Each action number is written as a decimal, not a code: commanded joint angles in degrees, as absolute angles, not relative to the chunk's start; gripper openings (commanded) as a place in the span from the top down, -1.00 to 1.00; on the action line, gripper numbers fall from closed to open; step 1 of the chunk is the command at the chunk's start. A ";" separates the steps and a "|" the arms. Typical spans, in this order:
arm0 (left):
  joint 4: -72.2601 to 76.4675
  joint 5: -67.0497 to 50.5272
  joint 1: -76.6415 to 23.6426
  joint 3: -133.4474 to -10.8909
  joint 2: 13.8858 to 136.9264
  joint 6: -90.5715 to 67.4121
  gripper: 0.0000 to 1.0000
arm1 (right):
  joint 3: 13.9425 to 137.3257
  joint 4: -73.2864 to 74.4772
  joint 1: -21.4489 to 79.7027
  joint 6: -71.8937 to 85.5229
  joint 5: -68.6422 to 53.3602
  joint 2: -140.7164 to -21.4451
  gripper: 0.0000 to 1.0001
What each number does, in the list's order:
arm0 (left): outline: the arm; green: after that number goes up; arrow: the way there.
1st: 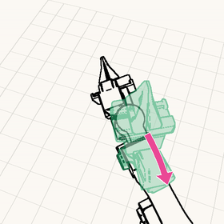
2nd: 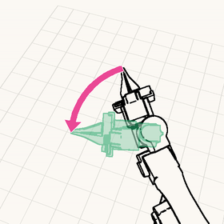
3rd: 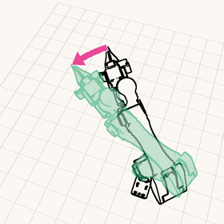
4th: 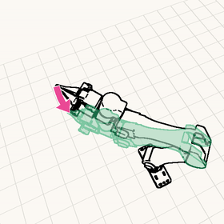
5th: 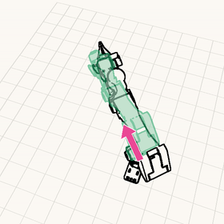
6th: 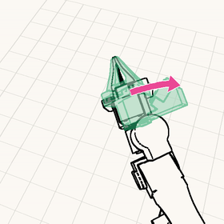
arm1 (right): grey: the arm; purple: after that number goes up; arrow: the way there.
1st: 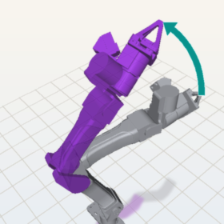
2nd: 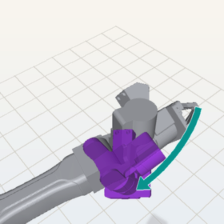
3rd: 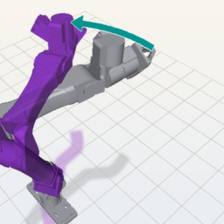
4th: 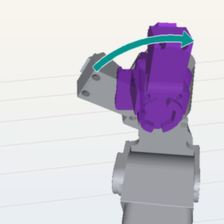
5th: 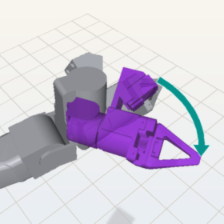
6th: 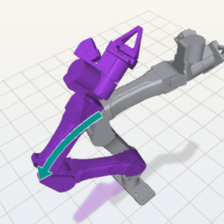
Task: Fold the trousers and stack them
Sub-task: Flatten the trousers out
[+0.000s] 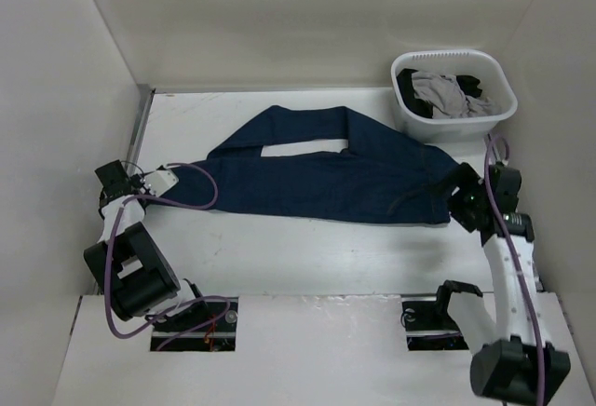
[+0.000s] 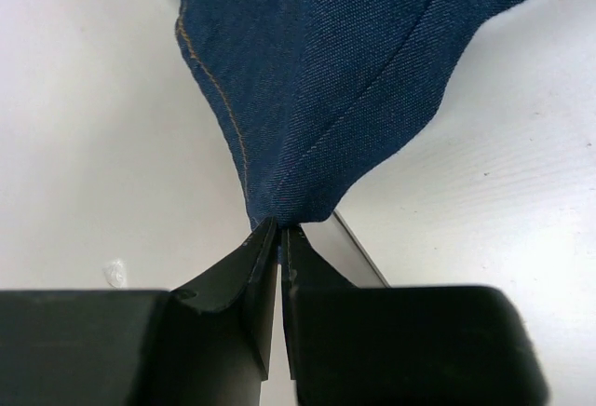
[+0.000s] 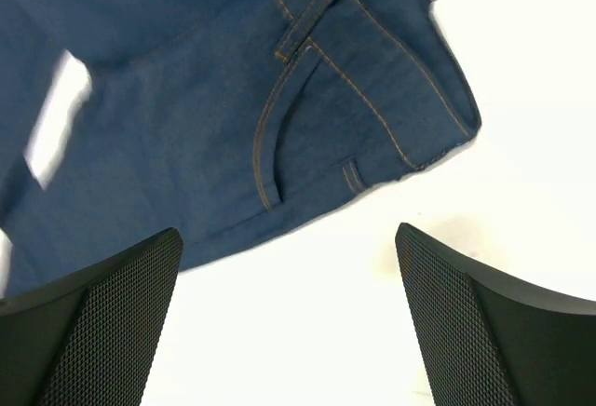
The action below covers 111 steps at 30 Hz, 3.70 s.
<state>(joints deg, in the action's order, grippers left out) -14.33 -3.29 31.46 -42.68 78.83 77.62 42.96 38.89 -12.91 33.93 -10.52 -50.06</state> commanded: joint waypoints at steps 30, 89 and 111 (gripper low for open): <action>-13.61 -8.25 39.15 -44.99 73.05 79.71 0.95 | 28.18 41.83 -22.19 65.48 2.53 -39.54 1.00; 23.44 6.69 -0.83 -65.50 89.74 73.02 0.93 | 37.27 19.69 -9.10 64.42 5.89 -88.42 -1.00; -8.29 -6.39 34.37 -44.83 73.67 91.29 -0.32 | 40.09 46.30 2.32 53.51 15.82 -52.32 -1.00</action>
<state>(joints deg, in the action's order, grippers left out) 5.34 0.01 27.31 -42.30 80.71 85.78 40.84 33.17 0.21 53.95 10.31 -59.77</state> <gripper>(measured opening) 0.655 0.998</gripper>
